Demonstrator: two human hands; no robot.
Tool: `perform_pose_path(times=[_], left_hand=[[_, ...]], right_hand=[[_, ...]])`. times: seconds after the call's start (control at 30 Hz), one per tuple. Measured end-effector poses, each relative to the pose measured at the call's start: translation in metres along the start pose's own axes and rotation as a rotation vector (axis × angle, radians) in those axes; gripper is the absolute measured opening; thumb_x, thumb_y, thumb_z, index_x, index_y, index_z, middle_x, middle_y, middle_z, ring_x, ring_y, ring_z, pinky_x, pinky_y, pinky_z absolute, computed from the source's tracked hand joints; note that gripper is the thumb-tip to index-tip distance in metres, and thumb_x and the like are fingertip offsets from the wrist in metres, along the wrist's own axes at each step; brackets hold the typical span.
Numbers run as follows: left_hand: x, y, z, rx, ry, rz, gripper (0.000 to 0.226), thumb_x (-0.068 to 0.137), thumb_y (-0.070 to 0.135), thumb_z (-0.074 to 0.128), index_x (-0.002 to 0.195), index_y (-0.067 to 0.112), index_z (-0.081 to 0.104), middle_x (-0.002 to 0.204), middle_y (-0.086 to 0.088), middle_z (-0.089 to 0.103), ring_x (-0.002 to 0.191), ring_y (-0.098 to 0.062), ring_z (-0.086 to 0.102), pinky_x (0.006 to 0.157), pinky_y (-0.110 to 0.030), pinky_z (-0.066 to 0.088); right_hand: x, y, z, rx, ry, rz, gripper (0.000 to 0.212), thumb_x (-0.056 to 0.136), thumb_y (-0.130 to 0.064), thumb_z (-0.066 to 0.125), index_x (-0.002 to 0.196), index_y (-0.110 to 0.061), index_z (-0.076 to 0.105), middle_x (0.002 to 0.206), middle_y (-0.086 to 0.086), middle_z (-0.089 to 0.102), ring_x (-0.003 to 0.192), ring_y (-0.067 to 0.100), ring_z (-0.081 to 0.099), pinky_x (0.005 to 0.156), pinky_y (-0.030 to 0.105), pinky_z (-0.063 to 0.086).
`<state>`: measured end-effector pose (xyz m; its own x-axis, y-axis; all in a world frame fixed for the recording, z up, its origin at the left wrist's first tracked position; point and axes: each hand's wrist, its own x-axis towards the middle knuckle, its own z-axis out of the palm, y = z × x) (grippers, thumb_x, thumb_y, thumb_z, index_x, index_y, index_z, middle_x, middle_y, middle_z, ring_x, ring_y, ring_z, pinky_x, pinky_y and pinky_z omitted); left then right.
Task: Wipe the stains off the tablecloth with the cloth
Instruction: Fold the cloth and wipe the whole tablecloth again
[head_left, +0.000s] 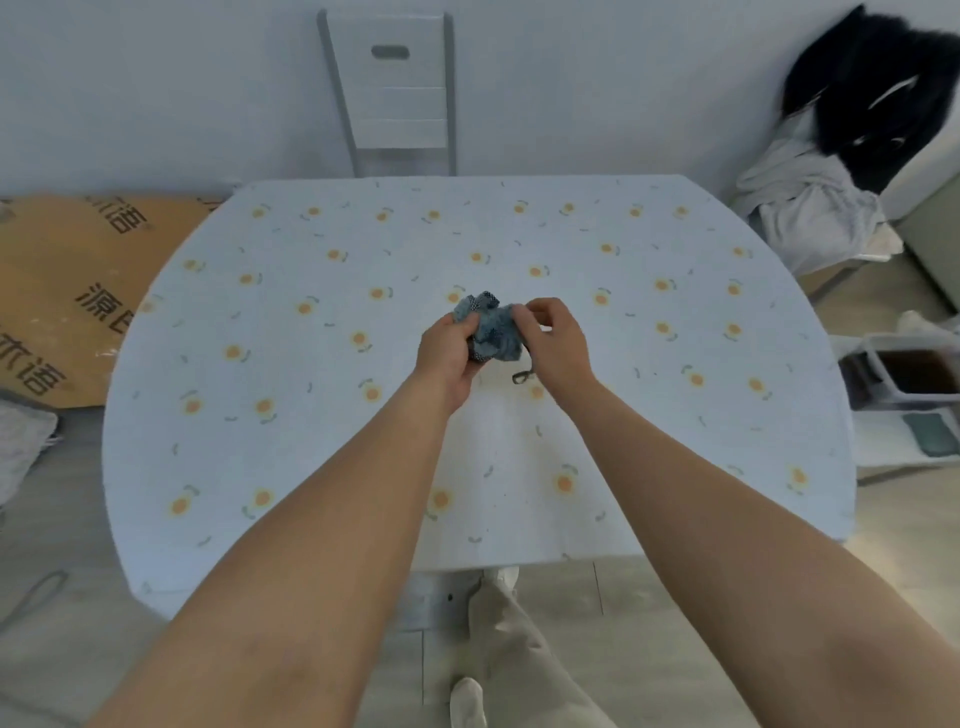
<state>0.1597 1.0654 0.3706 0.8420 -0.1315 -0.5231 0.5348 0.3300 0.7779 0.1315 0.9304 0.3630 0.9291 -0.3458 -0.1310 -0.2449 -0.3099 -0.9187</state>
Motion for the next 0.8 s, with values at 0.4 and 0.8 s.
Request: perform_pose_path(times=[0.4, 0.8], left_hand=[[0.089, 0.093, 0.018, -0.393, -0.053, -0.129, 0.051, 0.106, 0.043, 0.036, 0.140, 0.008, 0.053, 0.132, -0.019, 0.062, 0.118, -0.036, 0.063, 0.090, -0.051, 0.056], [0.147, 0.125, 0.024, -0.173, 0.015, -0.384, 0.024, 0.104, 0.001, 0.036, 0.116, -0.013, 0.050, 0.102, -0.025, 0.060, 0.091, -0.035, 0.062, 0.083, -0.045, 0.049]], right_hand=[[0.132, -0.024, 0.001, 0.294, -0.203, 0.237, 0.012, 0.086, -0.010, 0.063, 0.097, -0.015, 0.066, 0.094, 0.004, 0.064, 0.084, 0.020, 0.056, 0.072, 0.030, 0.045], [0.186, -0.044, 0.048, 0.809, -0.323, 0.462, 0.030, 0.098, -0.021, 0.057, 0.125, -0.008, 0.058, 0.125, 0.016, 0.061, 0.115, 0.030, 0.060, 0.089, 0.039, 0.054]])
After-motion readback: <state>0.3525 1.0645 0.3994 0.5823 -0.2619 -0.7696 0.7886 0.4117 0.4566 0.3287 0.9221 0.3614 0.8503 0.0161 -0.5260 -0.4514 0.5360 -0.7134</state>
